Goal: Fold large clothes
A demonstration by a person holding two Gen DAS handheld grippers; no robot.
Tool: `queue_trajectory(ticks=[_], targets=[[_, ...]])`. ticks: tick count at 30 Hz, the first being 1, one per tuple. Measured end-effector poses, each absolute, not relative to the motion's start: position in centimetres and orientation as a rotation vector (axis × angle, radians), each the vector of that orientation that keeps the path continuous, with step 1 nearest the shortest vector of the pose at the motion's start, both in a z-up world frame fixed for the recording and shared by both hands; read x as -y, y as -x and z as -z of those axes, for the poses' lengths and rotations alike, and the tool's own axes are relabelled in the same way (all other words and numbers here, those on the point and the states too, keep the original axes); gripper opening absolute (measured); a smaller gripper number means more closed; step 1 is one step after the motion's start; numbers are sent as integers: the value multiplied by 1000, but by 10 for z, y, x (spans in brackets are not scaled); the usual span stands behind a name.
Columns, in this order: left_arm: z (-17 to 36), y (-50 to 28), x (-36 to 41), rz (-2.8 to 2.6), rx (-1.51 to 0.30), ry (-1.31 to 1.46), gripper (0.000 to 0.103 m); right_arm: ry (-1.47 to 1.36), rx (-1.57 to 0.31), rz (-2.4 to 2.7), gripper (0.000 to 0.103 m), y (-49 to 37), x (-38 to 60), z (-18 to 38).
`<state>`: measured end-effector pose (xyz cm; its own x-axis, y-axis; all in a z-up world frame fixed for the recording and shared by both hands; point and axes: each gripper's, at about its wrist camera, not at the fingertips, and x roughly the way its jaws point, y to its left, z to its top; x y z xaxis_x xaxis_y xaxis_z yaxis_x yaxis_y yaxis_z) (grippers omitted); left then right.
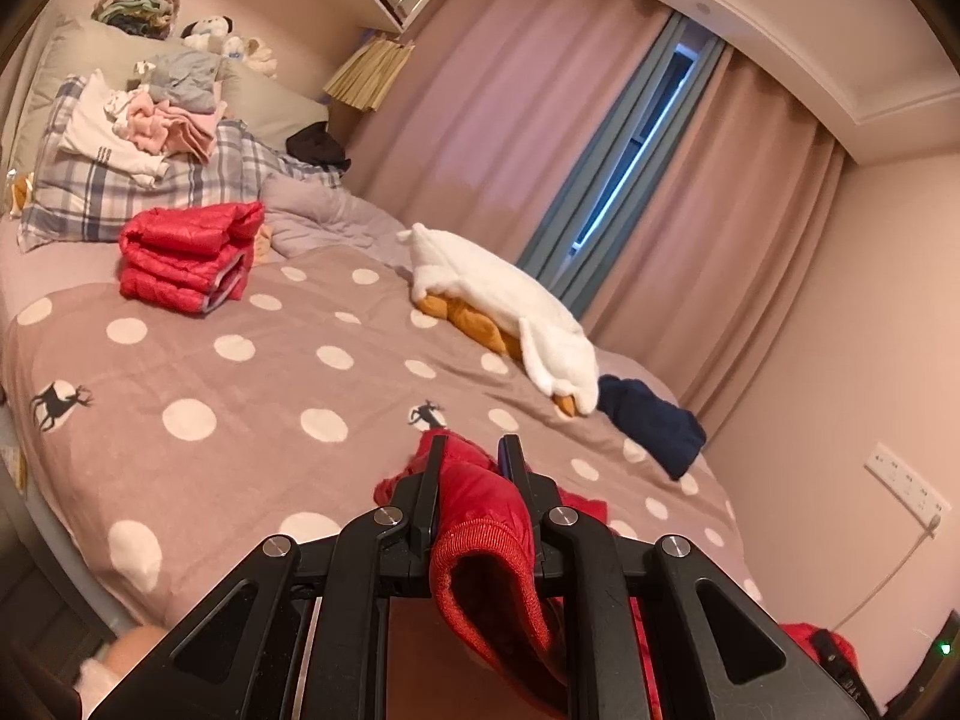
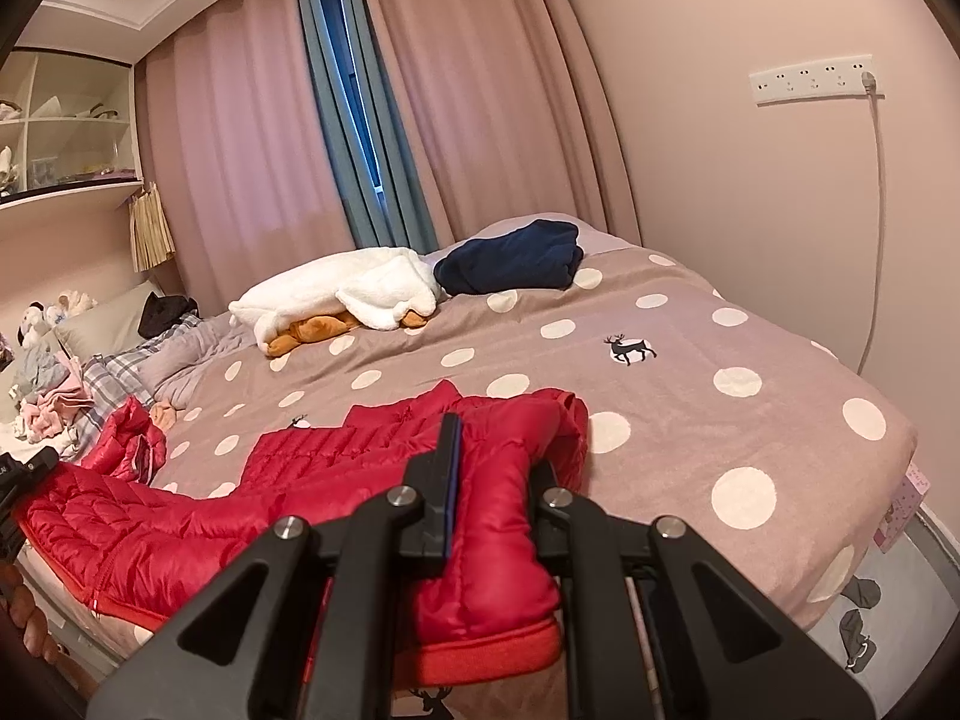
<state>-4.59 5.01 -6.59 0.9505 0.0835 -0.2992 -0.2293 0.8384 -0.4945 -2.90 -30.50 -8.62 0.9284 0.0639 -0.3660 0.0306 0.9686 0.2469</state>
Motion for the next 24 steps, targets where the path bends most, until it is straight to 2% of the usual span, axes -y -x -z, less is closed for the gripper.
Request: queue_trajectory(ticks=[14,24], targets=[[47,14,-42,-206,-249,525,13,-285,-365,-19,12,2,303,73],[61,-33,-58,-300,-321,509,13,-325,-361,-36,12,-39,299,75]])
